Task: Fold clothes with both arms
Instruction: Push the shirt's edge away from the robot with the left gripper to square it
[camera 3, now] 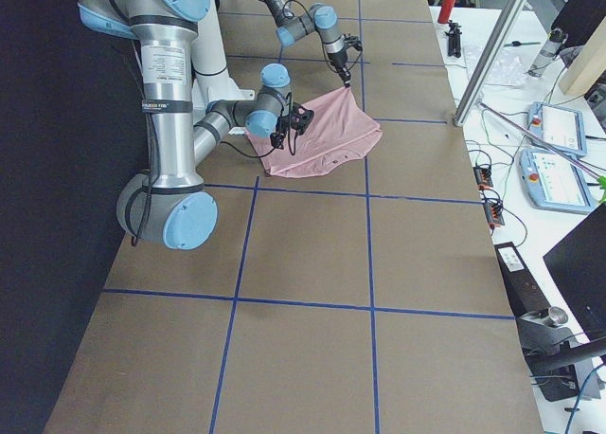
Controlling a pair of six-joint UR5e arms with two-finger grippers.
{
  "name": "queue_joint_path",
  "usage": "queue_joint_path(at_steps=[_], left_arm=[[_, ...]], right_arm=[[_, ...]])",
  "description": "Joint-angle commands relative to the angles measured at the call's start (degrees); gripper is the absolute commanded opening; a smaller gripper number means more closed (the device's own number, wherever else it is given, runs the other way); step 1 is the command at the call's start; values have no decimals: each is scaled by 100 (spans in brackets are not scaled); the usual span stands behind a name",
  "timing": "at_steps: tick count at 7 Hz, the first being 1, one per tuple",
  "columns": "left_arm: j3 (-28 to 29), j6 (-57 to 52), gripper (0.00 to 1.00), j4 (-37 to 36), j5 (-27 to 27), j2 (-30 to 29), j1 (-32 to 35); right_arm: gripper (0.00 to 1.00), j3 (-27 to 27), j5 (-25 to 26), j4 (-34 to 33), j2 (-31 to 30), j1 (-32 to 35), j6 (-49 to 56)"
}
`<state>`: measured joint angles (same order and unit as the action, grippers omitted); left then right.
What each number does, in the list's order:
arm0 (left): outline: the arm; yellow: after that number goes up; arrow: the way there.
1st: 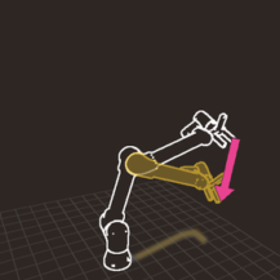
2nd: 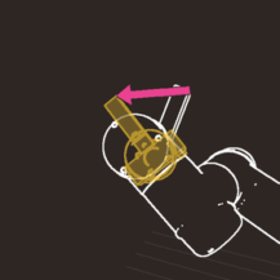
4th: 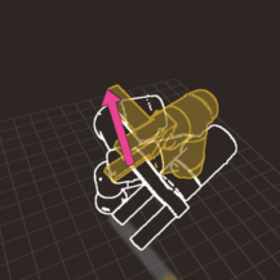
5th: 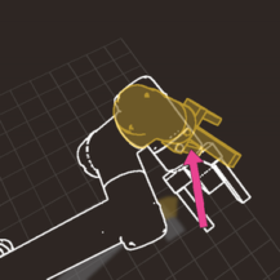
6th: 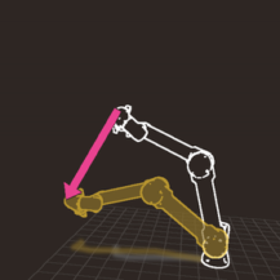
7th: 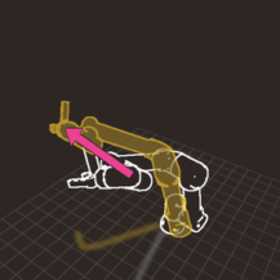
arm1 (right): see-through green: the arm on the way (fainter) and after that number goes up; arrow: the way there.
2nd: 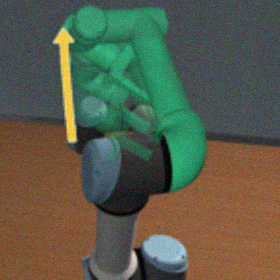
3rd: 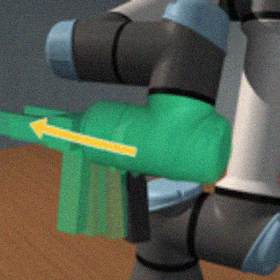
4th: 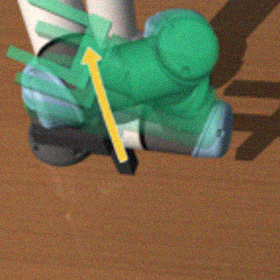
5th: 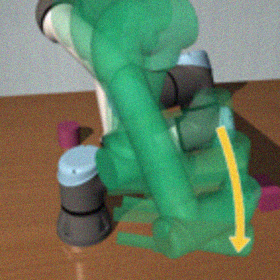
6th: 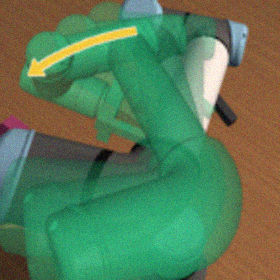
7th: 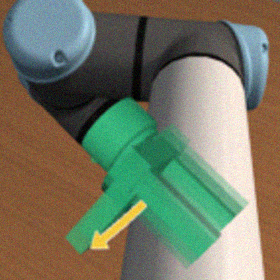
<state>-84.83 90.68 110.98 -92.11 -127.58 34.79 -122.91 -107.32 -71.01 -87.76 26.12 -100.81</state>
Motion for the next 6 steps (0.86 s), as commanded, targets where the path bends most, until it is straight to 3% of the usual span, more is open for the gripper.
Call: queue_joint_path(at_steps=[1,2,3,4,5,6], left_arm=[[2604,-217,0,1750,-52,-1157,754],[3438,-278,0,2099,-349,-1581,1087],[3690,-296,22,2112,-499,-1647,1300],[3562,-235,42,2120,-553,-1665,1293],[2848,-122,42,2077,-658,-1334,1258],[1892,-25,42,2059,-1094,-765,1249]], right_arm=[[100,-14,0,0,-5,-2,-9],[100,-40,18,9,13,7,-9],[100,-40,36,17,39,-2,-9],[100,-40,53,26,83,-19,-9],[100,47,62,44,214,-45,-9],[100,370,314,44,763,-141,-96]])
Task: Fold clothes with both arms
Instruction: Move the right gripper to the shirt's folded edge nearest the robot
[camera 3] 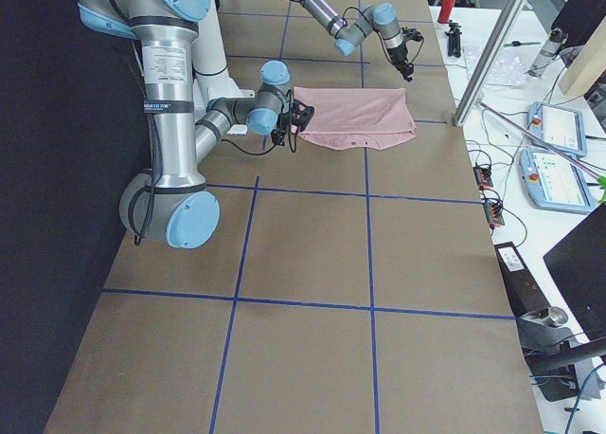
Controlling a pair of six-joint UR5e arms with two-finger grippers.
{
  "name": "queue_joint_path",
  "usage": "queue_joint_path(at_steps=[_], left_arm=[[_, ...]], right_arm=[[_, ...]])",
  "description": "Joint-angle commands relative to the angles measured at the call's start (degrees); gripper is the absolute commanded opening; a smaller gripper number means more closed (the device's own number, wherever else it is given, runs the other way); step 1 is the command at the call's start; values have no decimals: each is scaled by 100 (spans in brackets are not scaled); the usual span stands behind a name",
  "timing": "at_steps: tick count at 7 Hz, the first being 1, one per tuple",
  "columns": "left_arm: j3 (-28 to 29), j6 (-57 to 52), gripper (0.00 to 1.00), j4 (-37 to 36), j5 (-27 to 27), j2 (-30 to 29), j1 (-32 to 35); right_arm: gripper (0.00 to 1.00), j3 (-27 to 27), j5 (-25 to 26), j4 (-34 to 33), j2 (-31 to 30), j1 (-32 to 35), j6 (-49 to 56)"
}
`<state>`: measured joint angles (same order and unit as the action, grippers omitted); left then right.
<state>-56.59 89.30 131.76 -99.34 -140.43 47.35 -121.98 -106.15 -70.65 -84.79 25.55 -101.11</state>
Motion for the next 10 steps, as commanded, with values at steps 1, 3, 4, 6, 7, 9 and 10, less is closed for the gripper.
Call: queue_joint_path(at_steps=[1,3,4,6,7,9,10], left_arm=[[-1107,114,42,-54,-515,638,-7],[-1117,123,42,-63,-525,631,-24],[-1143,332,42,-63,-525,648,-137],[-1144,395,42,-63,-525,657,-139],[-1144,404,42,-63,-525,657,-147],[-1152,404,42,-63,-525,657,-156],[-1152,404,42,-72,-525,648,-156]], right_arm=[[100,663,1183,-45,820,-572,-102],[95,1076,1474,-37,1182,-892,-932],[83,1776,1718,-46,1854,-937,-1172],[69,1906,1765,-72,1940,-903,-1174],[68,1862,1686,-438,2010,-720,-1105],[100,1844,1677,-529,1941,-683,-1078],[100,1914,1703,-799,2001,-735,-1078]])
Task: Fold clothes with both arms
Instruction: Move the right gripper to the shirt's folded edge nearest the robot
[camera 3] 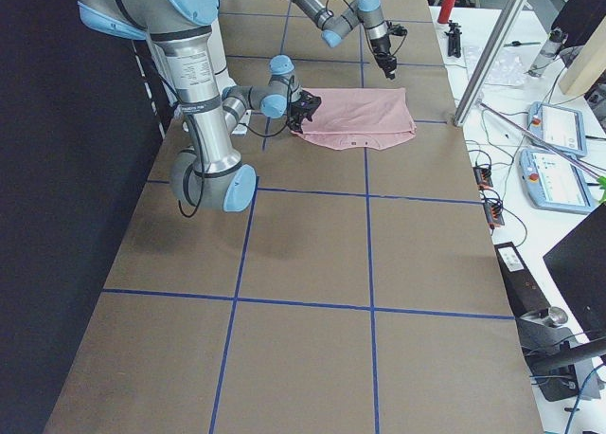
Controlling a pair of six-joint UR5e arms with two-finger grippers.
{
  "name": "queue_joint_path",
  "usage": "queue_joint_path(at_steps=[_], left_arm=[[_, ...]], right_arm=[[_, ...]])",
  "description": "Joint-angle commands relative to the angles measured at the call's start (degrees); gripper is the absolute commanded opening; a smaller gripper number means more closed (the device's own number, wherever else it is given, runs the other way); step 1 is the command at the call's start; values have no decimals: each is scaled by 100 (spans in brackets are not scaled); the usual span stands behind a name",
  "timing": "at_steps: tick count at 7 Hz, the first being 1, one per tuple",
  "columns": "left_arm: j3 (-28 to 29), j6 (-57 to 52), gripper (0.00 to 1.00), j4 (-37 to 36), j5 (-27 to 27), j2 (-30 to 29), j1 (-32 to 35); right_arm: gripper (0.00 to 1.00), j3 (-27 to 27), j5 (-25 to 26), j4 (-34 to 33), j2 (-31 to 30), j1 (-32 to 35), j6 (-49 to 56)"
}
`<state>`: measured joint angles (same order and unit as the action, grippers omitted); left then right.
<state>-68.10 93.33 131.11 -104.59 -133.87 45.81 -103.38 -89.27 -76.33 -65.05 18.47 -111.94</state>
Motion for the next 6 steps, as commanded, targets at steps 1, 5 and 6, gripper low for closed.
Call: queue_joint_path(at_steps=[1,5,6], left_arm=[[-10,9,42,2,0,-7,-11],[-19,10,42,11,35,63,-72],[-37,10,42,11,35,115,-72]], right_arm=[[99,55,-11,-285,27,-80,5],[64,177,23,-277,45,-169,-12],[46,178,24,-269,54,-160,-12]])
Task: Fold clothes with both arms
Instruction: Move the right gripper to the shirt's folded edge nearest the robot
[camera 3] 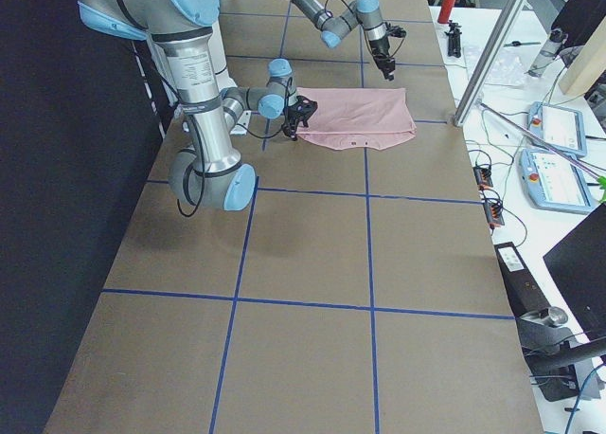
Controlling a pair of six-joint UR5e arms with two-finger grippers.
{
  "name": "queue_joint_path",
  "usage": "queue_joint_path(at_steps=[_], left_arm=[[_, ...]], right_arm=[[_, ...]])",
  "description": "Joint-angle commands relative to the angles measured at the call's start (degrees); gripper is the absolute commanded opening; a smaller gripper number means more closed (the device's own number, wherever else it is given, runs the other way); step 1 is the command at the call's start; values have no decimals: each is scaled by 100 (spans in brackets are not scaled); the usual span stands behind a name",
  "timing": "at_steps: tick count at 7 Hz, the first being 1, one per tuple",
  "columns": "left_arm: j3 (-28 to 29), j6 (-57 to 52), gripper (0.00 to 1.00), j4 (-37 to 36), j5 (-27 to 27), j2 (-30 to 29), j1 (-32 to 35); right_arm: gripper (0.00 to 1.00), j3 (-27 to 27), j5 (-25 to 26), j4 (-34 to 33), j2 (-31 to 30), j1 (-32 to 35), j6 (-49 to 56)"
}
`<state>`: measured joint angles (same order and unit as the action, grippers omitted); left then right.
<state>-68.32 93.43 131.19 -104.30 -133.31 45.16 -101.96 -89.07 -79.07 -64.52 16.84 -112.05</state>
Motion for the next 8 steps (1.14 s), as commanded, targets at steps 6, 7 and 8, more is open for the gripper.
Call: queue_joint_path(at_steps=[6,7,8], left_arm=[[-6,-8,42,3,15,130,-7],[-15,0,42,3,15,130,-7],[-23,9,42,3,15,121,-7]], right_arm=[[0,88,-75,-3,212,188,34],[0,71,-75,-12,203,197,34],[0,18,-84,-12,194,197,34]])
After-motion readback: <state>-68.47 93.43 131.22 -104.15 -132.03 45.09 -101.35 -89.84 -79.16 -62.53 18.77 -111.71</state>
